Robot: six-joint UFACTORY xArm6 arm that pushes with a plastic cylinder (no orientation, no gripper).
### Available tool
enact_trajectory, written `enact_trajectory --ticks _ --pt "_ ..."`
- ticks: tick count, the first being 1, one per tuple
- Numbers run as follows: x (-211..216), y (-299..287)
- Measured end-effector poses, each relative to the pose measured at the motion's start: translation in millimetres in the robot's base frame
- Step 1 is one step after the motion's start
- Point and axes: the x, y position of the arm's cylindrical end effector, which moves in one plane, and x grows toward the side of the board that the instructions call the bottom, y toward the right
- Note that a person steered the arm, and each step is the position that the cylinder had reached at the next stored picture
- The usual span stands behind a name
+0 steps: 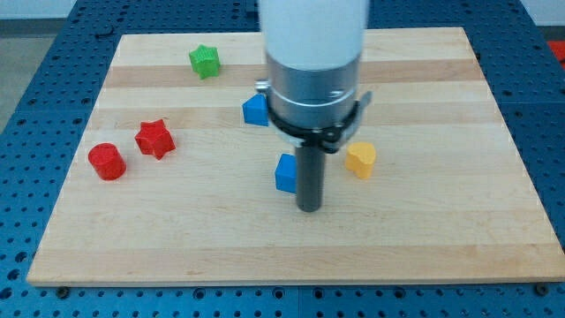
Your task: Push the blue cube near to the red star
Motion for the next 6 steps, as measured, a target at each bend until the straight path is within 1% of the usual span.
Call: enact_trajectory --ticks 1,2,3,6 --pt "-12 22" --pt "-27 12" --pt "-37 -23" --pt "-63 -158"
